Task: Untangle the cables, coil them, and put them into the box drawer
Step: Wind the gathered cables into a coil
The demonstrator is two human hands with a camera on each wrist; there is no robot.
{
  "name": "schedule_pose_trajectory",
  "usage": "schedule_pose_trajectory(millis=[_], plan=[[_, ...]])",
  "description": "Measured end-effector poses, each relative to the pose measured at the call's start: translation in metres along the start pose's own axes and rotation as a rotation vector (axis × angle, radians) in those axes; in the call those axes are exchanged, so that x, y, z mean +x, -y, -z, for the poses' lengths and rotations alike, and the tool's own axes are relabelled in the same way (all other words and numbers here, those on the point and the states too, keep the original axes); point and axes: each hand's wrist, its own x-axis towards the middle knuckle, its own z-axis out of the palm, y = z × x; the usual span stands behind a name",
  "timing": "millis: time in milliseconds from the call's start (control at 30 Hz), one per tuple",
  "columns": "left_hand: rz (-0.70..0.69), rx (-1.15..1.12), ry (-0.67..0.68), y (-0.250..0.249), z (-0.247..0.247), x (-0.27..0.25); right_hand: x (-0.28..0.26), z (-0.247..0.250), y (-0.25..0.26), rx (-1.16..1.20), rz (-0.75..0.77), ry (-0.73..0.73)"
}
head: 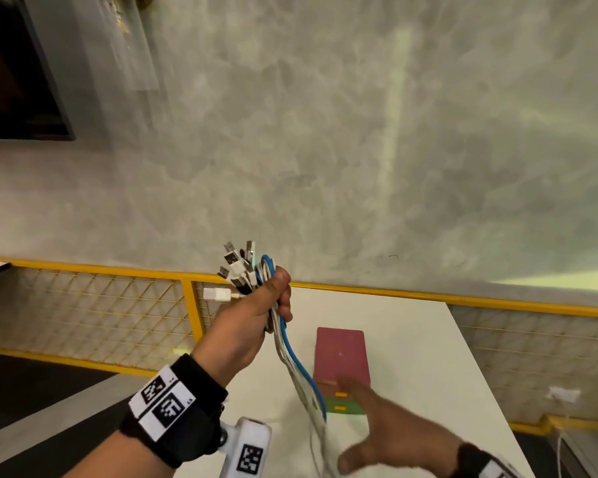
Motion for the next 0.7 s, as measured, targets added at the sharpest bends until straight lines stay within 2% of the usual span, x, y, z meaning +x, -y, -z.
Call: schedule_pose_trajectory(millis=[33,67,167,233,300,400,500,567,633,700], plan=[[-0.009,0.059,0.001,0.004,-0.001,-0.001,0.014,0.001,0.027,0.024,0.030,-0.110],[-0.022,0.102,0.005,0.007,-0.003,-0.003,0.019,0.004,0.025,0.056,0.054,-0.150],[-0.066,0.163,0.047,0.016,-0.013,-0.010,0.031,-0.004,0.048,0.190,0.192,-0.253],[-0.022,0.176,0.071,0.023,-0.019,-0.014,0.038,-0.016,0.057,0.223,0.255,-0.262],[0.081,0.116,0.032,0.026,-0.024,-0.016,0.047,-0.027,0.062,0.366,0.247,-0.269],[0.151,-0.161,0.005,0.020,-0.030,-0.016,0.053,-0.031,0.063,0.587,0.183,-0.280],[0.168,-0.396,0.083,0.005,-0.025,-0.017,0.051,-0.043,0.059,0.413,0.111,-0.139],[0.200,-0.448,0.220,-0.004,-0.019,-0.022,0.051,-0.048,0.049,0.278,0.006,-0.070],[0.273,-0.358,0.390,-0.004,-0.011,-0.035,0.057,-0.041,0.031,0.165,-0.050,-0.089],[0.345,-0.202,0.531,0.003,-0.002,-0.051,0.062,-0.020,0.024,-0.045,-0.036,-0.111]])
